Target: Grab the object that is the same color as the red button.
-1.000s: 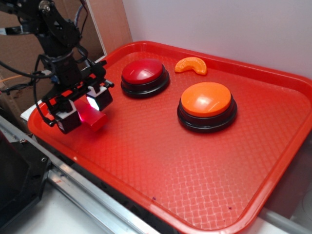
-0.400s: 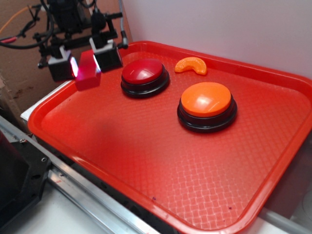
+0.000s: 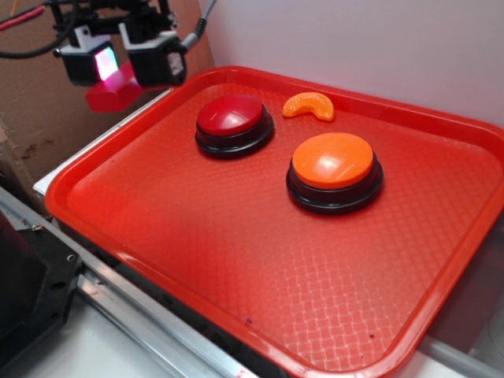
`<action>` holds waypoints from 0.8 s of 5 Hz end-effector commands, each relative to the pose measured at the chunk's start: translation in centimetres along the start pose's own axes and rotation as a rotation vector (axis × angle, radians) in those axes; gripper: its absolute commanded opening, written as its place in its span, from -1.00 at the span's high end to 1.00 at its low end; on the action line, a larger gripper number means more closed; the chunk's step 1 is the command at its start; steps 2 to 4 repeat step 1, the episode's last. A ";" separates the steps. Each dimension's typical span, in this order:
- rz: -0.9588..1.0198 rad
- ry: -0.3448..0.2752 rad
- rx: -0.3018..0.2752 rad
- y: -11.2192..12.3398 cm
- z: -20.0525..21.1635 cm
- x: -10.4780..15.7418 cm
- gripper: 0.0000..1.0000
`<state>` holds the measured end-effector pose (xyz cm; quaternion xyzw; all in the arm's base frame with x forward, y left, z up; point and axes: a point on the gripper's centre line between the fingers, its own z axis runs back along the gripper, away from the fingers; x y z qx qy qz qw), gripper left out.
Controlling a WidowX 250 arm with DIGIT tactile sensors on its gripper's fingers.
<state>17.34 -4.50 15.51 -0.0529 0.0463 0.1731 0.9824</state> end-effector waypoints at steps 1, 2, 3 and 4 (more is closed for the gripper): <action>-0.223 -0.102 -0.033 0.6 1.5 -0.7 1.00; -0.223 -0.102 -0.033 0.6 1.5 -0.7 1.00; -0.223 -0.102 -0.033 0.6 1.5 -0.7 1.00; -0.223 -0.102 -0.033 0.6 1.5 -0.7 1.00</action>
